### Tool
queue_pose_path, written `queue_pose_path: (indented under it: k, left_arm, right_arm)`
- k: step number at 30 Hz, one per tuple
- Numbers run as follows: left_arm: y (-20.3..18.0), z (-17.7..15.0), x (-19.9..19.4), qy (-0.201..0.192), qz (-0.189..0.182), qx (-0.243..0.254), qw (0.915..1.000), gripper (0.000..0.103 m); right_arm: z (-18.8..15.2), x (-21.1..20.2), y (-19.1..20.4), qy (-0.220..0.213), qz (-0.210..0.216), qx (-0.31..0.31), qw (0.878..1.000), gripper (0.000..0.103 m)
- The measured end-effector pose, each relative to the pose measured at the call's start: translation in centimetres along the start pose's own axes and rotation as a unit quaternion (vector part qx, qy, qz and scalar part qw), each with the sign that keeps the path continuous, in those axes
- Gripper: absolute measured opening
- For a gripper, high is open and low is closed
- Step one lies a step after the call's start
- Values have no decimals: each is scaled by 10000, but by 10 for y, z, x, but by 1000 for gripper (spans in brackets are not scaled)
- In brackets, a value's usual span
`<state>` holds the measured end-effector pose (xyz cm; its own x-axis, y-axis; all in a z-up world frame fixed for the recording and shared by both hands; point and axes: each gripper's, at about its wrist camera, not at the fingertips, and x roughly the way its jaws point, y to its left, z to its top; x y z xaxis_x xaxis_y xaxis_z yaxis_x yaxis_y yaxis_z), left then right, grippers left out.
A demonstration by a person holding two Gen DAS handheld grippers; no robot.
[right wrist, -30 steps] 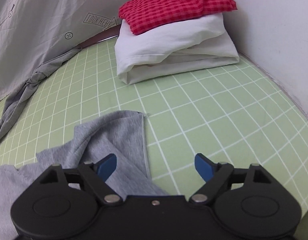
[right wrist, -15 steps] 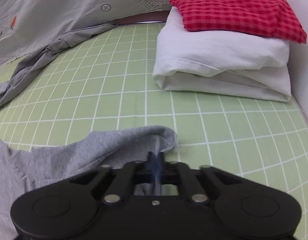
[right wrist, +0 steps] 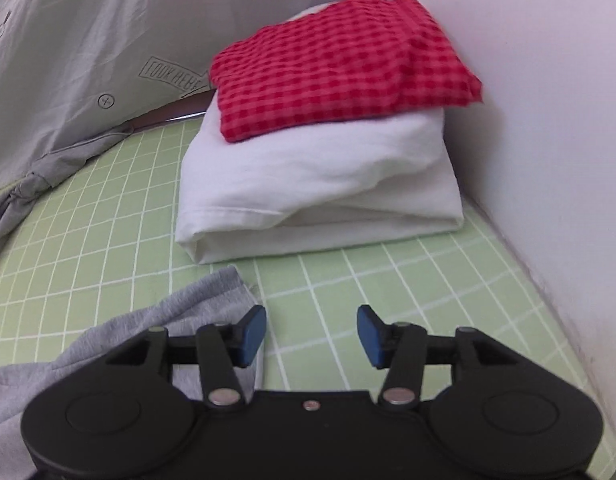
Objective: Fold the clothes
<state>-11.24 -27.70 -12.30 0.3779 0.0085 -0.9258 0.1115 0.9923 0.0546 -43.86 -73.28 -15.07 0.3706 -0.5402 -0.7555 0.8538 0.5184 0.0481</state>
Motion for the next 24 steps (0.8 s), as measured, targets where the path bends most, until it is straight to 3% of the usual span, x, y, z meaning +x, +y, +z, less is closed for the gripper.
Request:
queue_pose_path:
  k: [3,7,11,14,16,20,24]
  left_arm:
    - [-1,0,0,11,12,-30,10000,103]
    - [-2,0,-1,41,44,-11,10000,103]
    - [-2,2,-1,116,30,49,9999,103]
    - [-4,4,-2,130,33,157,9998,103]
    - [-5,5,-3,137,16,230,9996,103]
    - [-6,5,-3,140,-71,392,9991,103]
    - [-4,6,-3,168,-174,406,9989,103]
  right_arm:
    - [-28,-16,-25,341,344,1127,9924,49]
    - [-69,-33,-44,718,729,2511,9625,46]
    - [-100,-39,-51,937,1181,3587,9212,44]
    - [-117,-37,-55,1089,1588,4320,8811,41]
    - [-125,-36,-53,1183,1728,4564,8648,40]
    - [-135,-35,-42,1301,1867,4661,8550,38]
    - [-143,-33,-36,1380,2061,4985,8306,38]
